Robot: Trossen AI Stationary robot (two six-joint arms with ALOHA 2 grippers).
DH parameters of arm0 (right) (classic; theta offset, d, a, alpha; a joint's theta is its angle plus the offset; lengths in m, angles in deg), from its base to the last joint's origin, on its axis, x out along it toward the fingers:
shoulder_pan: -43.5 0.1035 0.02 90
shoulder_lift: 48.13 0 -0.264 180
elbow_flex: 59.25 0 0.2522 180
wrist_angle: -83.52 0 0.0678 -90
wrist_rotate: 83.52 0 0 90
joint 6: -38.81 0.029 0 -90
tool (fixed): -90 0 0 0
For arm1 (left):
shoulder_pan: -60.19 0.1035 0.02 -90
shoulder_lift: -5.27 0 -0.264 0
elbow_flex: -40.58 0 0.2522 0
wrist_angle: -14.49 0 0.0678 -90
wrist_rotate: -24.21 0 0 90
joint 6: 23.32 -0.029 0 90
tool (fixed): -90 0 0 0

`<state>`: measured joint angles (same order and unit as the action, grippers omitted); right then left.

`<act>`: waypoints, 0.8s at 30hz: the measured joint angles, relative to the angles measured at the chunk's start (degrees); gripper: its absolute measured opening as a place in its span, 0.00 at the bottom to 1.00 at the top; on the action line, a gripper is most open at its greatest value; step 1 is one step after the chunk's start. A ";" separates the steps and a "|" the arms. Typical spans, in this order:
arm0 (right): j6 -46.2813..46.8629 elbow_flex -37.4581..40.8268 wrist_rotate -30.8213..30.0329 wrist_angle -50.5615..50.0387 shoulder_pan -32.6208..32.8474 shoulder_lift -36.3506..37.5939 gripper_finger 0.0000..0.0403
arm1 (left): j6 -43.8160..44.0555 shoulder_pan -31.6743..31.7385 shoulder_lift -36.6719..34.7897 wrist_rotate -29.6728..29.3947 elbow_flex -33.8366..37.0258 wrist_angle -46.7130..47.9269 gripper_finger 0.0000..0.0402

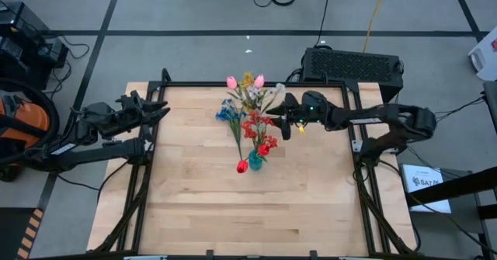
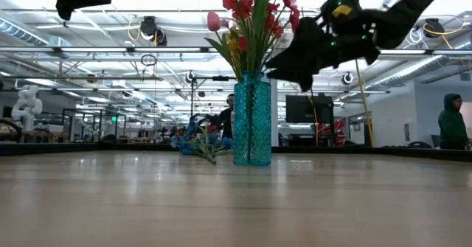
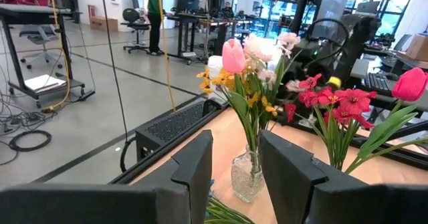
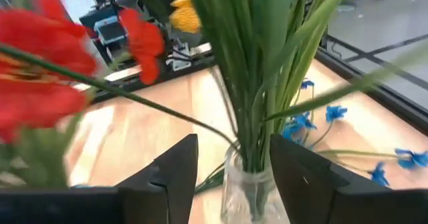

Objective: Sort flowers into vase by color
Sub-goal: Put the white flowers into the transparent vase, then put the blue flowers into the blue vase

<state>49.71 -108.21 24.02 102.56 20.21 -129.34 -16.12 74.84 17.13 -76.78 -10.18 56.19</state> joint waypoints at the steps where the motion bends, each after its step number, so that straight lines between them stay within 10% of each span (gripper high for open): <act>1: -0.05 0.00 0.00 -2.31 0.01 1.65 0.44 | 0.00 0.00 0.00 0.00 0.00 -0.01 0.32; 24: 12.90 -1.45 -22.16 -55.46 -1.51 28.05 0.32 | 10.78 0.01 20.63 -7.76 -0.02 -14.59 0.32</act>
<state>62.61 -109.66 1.86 47.10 18.70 -101.29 -5.34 74.86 37.76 -84.54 -10.20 41.60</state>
